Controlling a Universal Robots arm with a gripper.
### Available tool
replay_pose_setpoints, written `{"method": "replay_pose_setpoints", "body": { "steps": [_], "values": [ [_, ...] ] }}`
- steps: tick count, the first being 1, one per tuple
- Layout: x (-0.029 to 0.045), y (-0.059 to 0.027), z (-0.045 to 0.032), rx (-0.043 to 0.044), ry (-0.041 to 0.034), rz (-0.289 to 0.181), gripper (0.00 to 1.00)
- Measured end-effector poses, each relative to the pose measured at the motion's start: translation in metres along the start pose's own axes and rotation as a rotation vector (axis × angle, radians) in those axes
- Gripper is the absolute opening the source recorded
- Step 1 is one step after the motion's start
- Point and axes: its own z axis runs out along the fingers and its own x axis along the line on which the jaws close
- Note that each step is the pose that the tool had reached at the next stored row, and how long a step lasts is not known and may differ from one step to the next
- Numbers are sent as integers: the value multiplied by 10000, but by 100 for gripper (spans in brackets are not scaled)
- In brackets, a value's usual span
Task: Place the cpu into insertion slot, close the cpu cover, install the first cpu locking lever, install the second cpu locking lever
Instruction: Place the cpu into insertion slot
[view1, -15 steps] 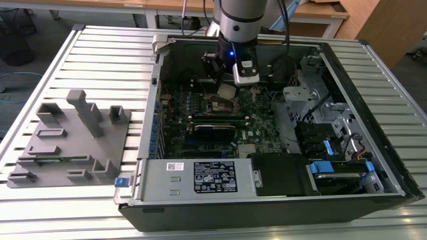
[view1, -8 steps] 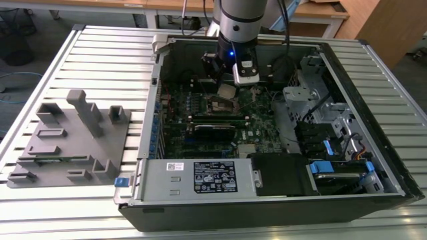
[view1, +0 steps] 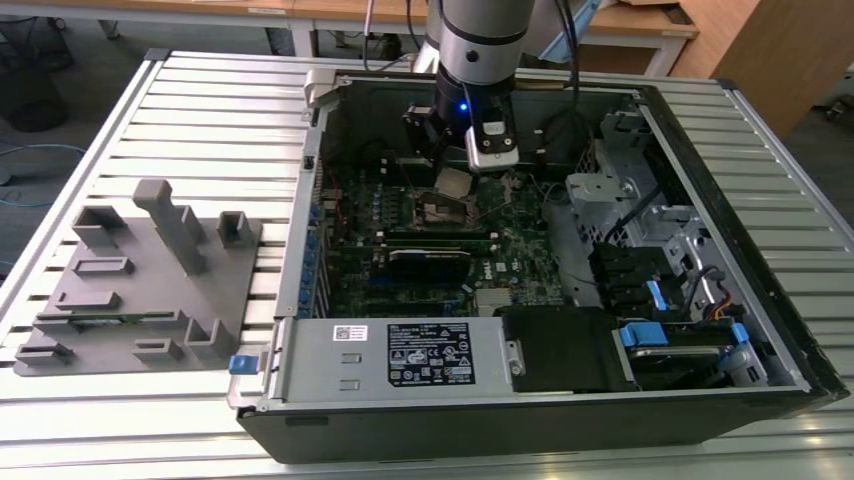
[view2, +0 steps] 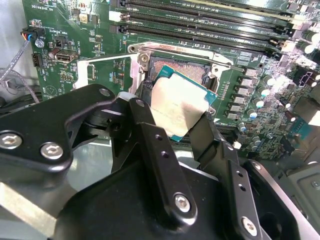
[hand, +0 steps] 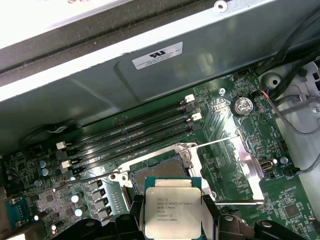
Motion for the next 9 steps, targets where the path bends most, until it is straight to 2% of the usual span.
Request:
{"method": "replay_pose_setpoints", "body": {
  "steps": [4, 9],
  "values": [
    [0, 0, 0, 1, -7, 65, 54],
    [0, -1, 7, -9, -85, 931, 54]
  ]
}}
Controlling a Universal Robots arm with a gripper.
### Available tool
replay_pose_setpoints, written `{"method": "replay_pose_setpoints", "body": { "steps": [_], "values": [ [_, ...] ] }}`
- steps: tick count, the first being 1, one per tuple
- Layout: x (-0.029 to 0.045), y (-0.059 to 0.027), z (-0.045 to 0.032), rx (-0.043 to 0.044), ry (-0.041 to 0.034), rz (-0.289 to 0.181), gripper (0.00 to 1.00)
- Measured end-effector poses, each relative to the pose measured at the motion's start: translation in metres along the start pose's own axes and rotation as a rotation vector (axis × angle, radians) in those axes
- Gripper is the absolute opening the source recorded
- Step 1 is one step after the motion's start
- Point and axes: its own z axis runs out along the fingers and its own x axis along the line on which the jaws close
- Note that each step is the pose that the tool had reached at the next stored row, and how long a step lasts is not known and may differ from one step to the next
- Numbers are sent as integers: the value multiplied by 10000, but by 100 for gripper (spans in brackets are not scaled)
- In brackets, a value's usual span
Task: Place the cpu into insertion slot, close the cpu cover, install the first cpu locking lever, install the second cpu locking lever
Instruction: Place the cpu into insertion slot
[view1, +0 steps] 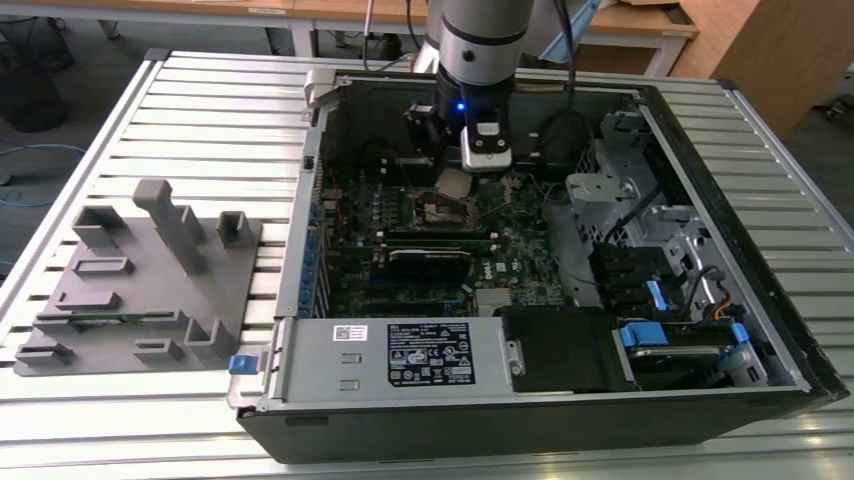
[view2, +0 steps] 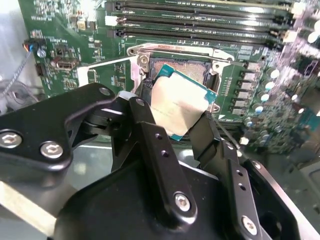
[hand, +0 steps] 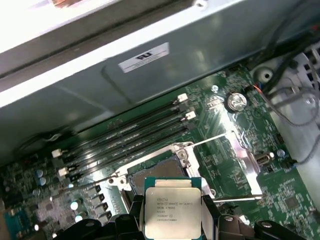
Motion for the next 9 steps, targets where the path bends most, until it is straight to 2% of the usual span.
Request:
{"method": "replay_pose_setpoints", "body": {
  "steps": [9],
  "values": [
    [0, -2, 17, -15, -126, 1375, 54]
  ]
}}
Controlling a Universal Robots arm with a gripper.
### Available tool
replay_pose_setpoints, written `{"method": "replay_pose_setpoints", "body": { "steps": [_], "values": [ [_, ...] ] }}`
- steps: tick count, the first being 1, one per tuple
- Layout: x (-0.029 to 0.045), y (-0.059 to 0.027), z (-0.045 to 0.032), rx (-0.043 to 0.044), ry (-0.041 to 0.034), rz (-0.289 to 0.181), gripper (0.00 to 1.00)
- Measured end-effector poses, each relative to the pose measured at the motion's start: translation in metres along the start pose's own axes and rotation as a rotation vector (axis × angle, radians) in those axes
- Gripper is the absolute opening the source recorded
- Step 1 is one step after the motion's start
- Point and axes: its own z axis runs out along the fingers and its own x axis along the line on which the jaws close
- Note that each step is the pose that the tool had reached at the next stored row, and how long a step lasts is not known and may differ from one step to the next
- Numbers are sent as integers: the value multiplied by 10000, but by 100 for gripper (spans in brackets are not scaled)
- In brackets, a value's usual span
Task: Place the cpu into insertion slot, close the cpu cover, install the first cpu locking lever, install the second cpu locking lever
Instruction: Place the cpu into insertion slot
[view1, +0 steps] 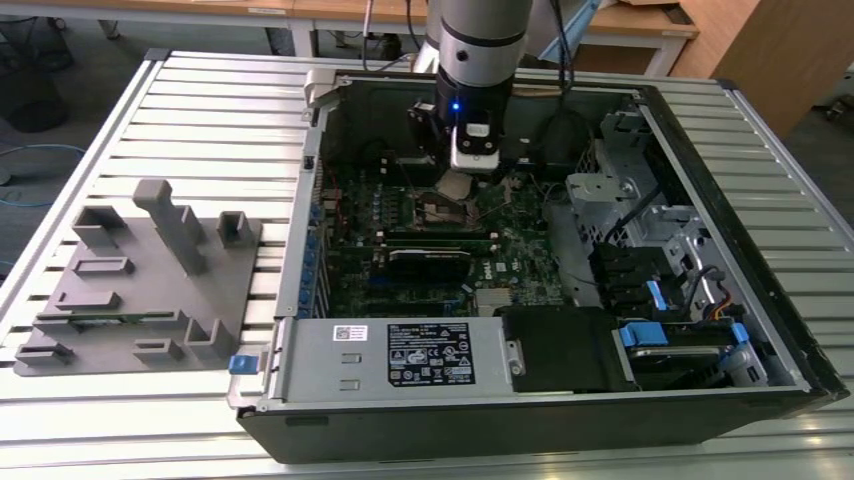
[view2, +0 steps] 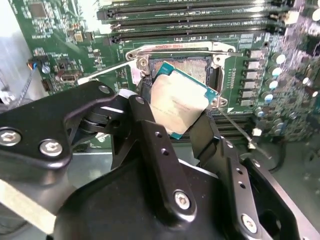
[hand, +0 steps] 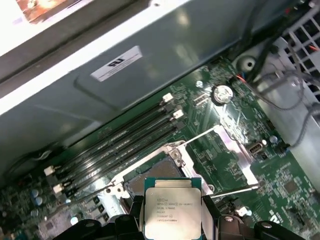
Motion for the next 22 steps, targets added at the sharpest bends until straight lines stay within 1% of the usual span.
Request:
{"method": "replay_pose_setpoints", "body": {
  "steps": [7, 22],
  "values": [
    [0, -1, 11, -14, -112, 1239, 54],
    [0, -2, 24, -42, -338, 3710, 54]
  ]
}}
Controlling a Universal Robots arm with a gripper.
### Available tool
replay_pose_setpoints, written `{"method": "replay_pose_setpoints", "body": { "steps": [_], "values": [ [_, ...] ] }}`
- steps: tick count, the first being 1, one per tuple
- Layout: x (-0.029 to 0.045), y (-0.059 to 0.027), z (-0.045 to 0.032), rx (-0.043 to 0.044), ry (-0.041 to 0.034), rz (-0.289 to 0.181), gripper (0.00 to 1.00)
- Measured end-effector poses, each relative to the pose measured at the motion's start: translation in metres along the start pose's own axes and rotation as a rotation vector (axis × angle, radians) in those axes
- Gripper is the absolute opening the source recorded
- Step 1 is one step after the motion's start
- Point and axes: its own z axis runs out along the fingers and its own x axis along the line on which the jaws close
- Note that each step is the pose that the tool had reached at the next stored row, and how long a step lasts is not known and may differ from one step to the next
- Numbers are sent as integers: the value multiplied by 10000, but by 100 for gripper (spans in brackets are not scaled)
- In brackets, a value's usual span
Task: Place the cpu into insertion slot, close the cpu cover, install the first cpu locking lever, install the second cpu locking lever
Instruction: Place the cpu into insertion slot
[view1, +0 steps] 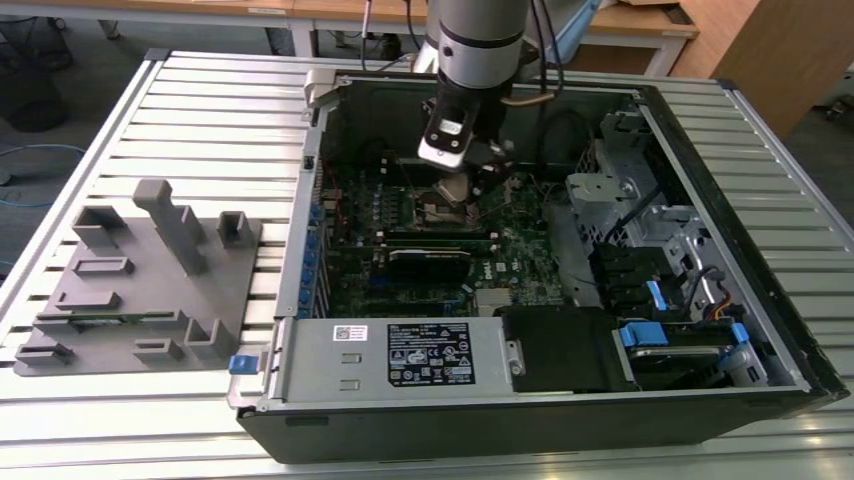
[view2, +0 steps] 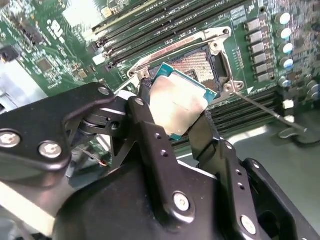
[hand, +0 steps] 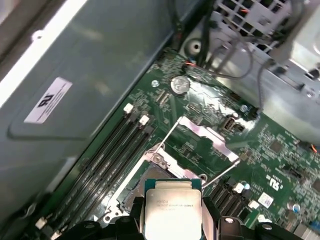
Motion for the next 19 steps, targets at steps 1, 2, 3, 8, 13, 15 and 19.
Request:
{"method": "replay_pose_setpoints", "body": {
  "steps": [1, 2, 3, 8, 13, 15, 19],
  "values": [
    [0, 0, 0, -2, -15, 158, 54],
    [0, 0, 1, -3, -30, 317, 54],
    [0, 0, 1, -5, -44, 467, 54],
    [0, 0, 3, -13, -108, 1180, 54],
    [2, 1, 3, -15, -130, 1415, 54],
    [2, 1, 3, -14, -130, 1416, 54],
    [2, 1, 5, -22, -165, 1810, 54]
  ]
}}
